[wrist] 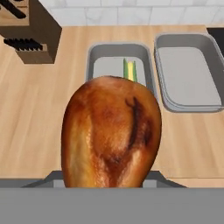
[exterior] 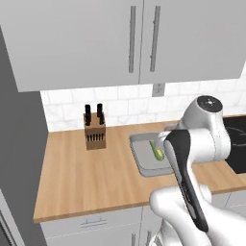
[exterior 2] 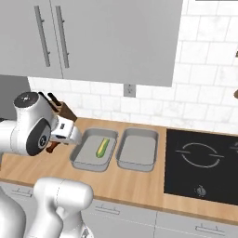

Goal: Place one corn and one chicken drumstick in each tupperware on the nearby counter, to pack two identical lunches.

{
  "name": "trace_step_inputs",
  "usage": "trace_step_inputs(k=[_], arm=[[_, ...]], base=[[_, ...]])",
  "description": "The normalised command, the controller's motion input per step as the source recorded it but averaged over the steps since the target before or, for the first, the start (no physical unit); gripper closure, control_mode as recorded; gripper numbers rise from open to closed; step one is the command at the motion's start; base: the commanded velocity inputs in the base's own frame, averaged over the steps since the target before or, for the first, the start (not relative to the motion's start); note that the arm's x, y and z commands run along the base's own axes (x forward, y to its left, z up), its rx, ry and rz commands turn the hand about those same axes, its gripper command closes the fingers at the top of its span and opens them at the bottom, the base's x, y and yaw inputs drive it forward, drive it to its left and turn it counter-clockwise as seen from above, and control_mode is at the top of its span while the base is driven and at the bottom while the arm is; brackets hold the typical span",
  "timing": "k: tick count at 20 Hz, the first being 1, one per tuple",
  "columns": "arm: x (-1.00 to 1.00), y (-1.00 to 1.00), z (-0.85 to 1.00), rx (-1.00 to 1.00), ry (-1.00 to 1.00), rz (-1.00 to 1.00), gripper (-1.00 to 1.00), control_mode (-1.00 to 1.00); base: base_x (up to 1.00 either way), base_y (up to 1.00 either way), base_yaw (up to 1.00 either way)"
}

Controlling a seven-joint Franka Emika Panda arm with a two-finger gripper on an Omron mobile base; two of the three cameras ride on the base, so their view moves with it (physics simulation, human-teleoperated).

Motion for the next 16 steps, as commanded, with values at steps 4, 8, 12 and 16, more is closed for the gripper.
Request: trace_step_inputs(k=[4, 8, 12, 16], arm=[[1.0, 0.0, -0.85, 0.0, 0.05, 0.02, 1.0, -1.0], [1.0, 0.0, -0.73, 0.0, 0.02, 0.03, 1.0, -1.0], [1.0, 0.0, -0.41, 0.0, 0.0, 0.01, 1.0, -1.0], [1.0, -0.02, -0.16, 0.0, 0.02, 0.0, 1.0, -1.0]], base=[[0.0, 0.0, 0.0], [0.0, 0.0, 0.0], [0.0, 0.0, 0.0], [0.0, 0.0, 0.0]])
